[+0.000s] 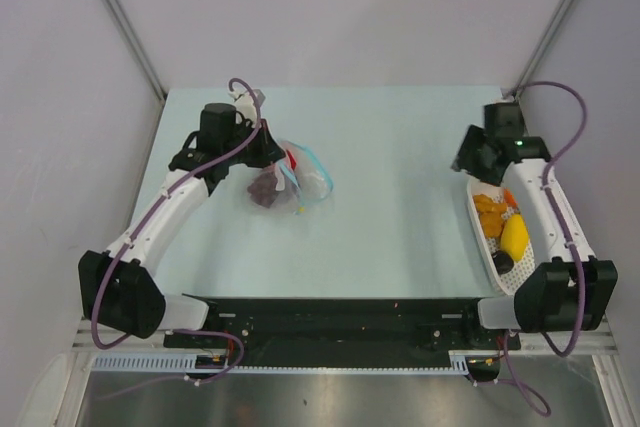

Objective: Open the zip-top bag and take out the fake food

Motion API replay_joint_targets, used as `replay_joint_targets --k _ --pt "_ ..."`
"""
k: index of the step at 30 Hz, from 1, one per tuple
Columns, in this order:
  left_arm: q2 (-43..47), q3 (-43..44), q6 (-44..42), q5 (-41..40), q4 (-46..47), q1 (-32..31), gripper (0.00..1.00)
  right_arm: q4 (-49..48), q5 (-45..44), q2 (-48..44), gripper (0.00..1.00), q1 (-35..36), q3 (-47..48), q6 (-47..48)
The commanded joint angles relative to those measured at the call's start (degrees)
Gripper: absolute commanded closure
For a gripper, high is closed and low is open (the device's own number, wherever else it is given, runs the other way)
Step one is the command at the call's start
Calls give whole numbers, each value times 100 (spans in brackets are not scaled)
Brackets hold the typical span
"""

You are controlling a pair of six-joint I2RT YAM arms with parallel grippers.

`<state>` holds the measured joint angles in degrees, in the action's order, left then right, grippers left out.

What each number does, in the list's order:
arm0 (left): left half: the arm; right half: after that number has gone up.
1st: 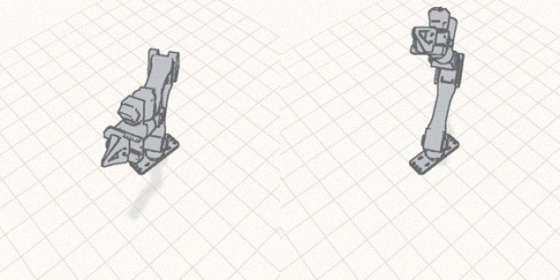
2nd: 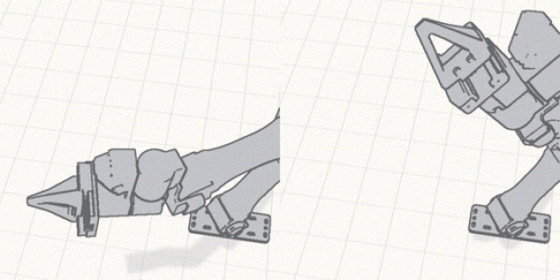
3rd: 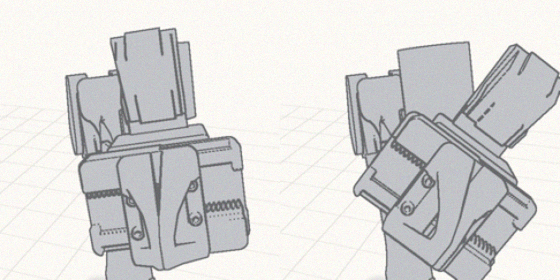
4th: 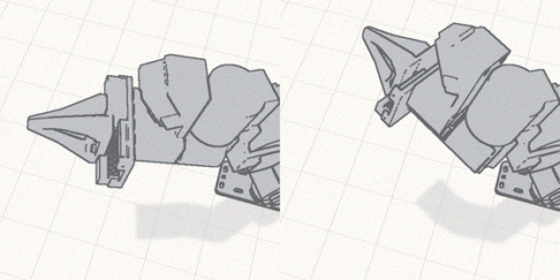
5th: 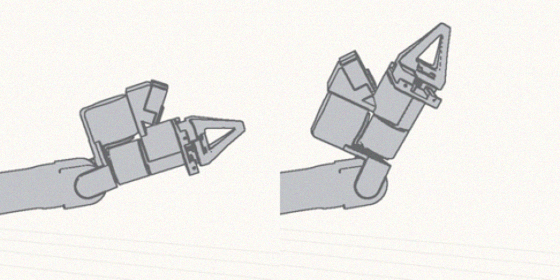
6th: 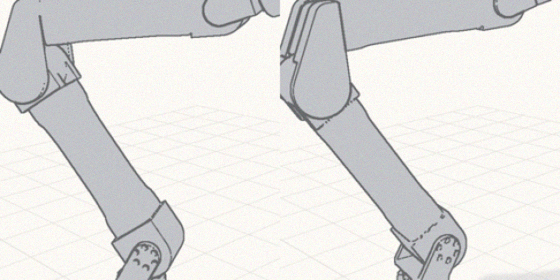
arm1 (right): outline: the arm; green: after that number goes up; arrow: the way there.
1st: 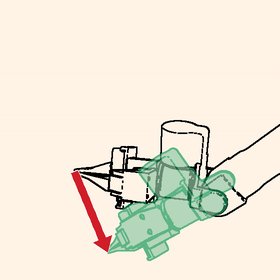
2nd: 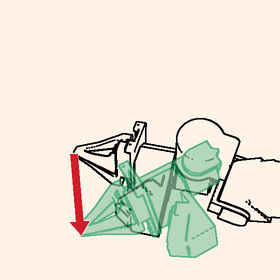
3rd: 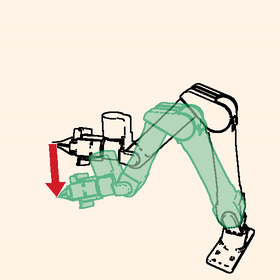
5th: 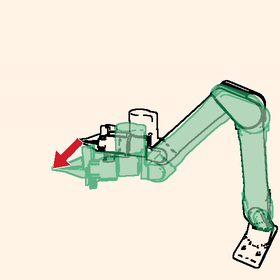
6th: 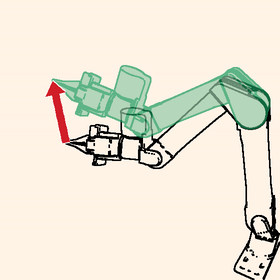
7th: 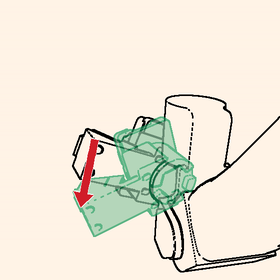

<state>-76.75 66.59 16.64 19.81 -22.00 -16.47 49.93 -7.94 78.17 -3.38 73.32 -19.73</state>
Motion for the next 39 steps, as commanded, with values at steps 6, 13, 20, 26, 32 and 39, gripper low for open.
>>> replay_joint_targets --k 6,13,20,26,32,39 --pt "-7 188 67 541 284 21 100 -2097 733 233 55 2753 104 -2060" --pt "73 127 163 699 363 21 100 -3823 1207 1199 64 3914 226 -2509" --pt "221 -224 752 744 758 -58 100 -4939 1568 1929 72 4319 314 -2484" --pt "222 -287 937 585 602 -128 100 -5336 1551 2500 73 4644 323 -2440" --pt "117 -295 1148 646 486 -155 100 -5546 1497 2948 71 4794 332 -2545" --pt "-33 -120 1034 498 240 -252 100 -5468 1393 3432 57 4776 543 -2642"
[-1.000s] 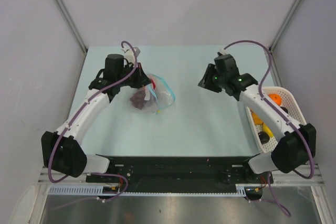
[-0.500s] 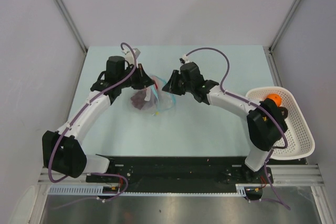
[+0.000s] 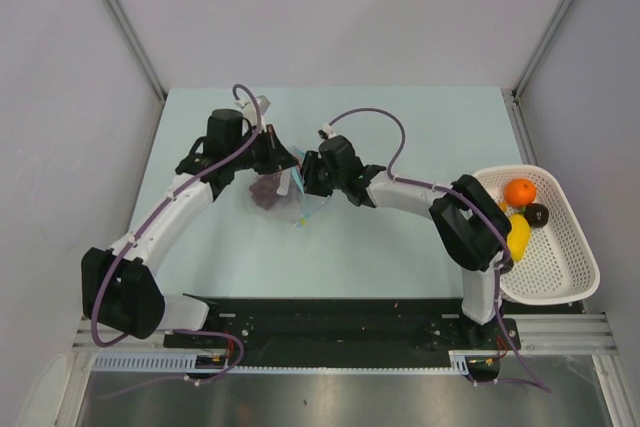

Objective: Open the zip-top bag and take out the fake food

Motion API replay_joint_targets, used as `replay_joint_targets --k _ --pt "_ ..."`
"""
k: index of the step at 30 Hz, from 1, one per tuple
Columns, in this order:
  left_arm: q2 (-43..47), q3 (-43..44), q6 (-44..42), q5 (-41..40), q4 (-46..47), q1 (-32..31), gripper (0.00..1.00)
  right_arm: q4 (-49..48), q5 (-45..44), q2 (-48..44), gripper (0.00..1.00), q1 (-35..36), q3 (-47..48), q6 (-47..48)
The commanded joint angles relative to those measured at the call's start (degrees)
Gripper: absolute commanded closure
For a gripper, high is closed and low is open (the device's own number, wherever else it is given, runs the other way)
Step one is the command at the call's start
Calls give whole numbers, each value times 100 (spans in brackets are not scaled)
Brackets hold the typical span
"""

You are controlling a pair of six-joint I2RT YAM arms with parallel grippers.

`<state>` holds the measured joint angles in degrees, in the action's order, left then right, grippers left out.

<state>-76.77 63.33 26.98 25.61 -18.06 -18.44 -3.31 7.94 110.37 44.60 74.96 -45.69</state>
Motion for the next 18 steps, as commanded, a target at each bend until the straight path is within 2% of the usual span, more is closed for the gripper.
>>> replay_joint_targets --k 1,4,6,11,14,18 --pt "-48 250 -70 -99 -188 -55 100 -126 -171 266 56 -56 388 -62" --pt "-162 382 -97 -117 -259 -46 100 -222 110 555 54 -179 423 -256" --pt "-233 399 -88 -91 -224 -55 100 -240 119 661 45 -197 476 -239" --pt "-347 391 -70 -91 -206 -99 100 -407 312 1074 35 -294 590 -291" --pt "-426 391 -35 -73 -171 -160 100 -425 488 1293 33 -303 792 -239" --pt "-505 417 -18 -108 -136 -318 100 -635 708 1522 36 -320 977 -387"
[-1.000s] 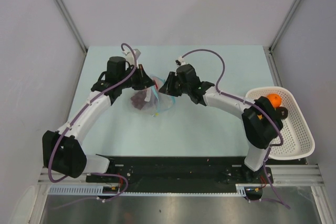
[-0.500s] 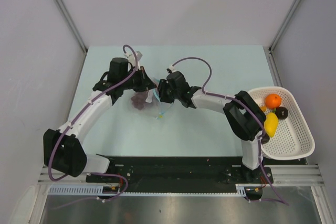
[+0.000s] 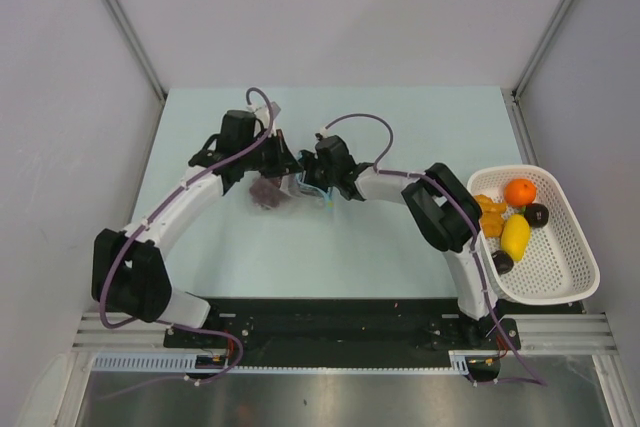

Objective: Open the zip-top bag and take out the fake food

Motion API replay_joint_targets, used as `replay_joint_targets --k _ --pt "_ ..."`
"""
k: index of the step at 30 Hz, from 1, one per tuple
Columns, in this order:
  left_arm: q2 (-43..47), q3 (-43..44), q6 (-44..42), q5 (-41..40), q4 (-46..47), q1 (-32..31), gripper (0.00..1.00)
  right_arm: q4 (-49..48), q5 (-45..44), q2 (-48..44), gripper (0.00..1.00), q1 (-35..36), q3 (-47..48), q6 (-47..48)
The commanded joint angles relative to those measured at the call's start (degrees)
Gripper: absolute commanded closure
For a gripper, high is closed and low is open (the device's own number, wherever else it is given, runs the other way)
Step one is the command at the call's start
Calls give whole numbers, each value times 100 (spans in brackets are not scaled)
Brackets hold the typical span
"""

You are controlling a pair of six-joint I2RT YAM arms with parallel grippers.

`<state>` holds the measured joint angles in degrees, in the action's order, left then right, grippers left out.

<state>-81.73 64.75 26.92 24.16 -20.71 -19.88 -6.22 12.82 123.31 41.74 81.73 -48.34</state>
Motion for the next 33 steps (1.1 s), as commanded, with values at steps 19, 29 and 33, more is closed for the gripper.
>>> replay_joint_targets --k 19,29,33 --pt "228 -41 -11 54 -47 -201 100 -1294 634 967 60 19 835 -580" --pt "421 -208 -29 -148 14 -157 100 -978 695 573 82 28 765 -730" --pt "658 -392 -29 -490 -12 -51 100 -407 669 168 88 28 677 -397"
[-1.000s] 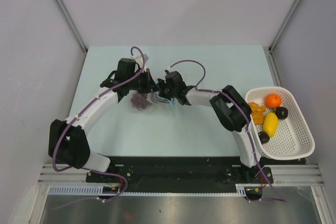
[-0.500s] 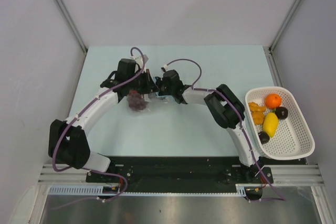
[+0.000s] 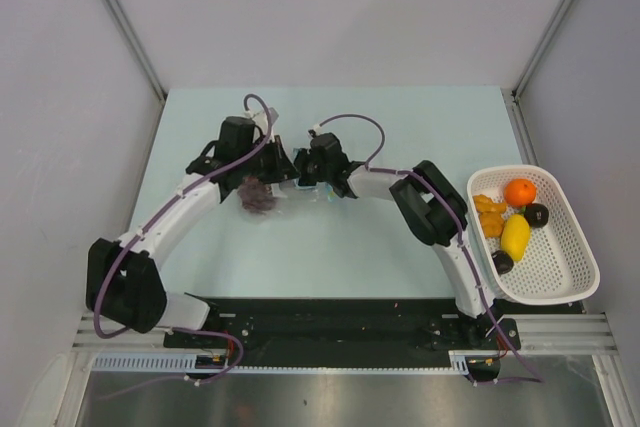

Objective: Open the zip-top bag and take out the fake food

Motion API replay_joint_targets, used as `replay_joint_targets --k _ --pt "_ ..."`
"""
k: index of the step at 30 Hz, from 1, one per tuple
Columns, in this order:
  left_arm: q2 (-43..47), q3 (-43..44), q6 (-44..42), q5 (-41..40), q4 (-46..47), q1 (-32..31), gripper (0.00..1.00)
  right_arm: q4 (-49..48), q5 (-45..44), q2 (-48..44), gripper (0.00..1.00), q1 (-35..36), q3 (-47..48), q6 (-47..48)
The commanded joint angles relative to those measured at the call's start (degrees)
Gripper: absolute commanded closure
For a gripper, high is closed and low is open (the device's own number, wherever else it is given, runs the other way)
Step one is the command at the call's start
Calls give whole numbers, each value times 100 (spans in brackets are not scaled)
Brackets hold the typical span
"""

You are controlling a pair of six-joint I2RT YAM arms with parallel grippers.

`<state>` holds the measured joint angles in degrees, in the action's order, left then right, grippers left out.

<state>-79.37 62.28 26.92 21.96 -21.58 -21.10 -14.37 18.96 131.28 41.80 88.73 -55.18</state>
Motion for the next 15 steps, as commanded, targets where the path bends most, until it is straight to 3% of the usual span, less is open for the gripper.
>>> replay_joint_targets --k 1,11,15 --pt "475 -190 -20 -297 58 150 100 513 29 -717 89 30 -31 445" --pt "862 -533 -90 -394 137 537 100 2016 -314 -1772 95 196 -92 1087" --pt "915 -436 -187 -148 102 520 100 2053 -323 -1879 89 276 -75 1080"
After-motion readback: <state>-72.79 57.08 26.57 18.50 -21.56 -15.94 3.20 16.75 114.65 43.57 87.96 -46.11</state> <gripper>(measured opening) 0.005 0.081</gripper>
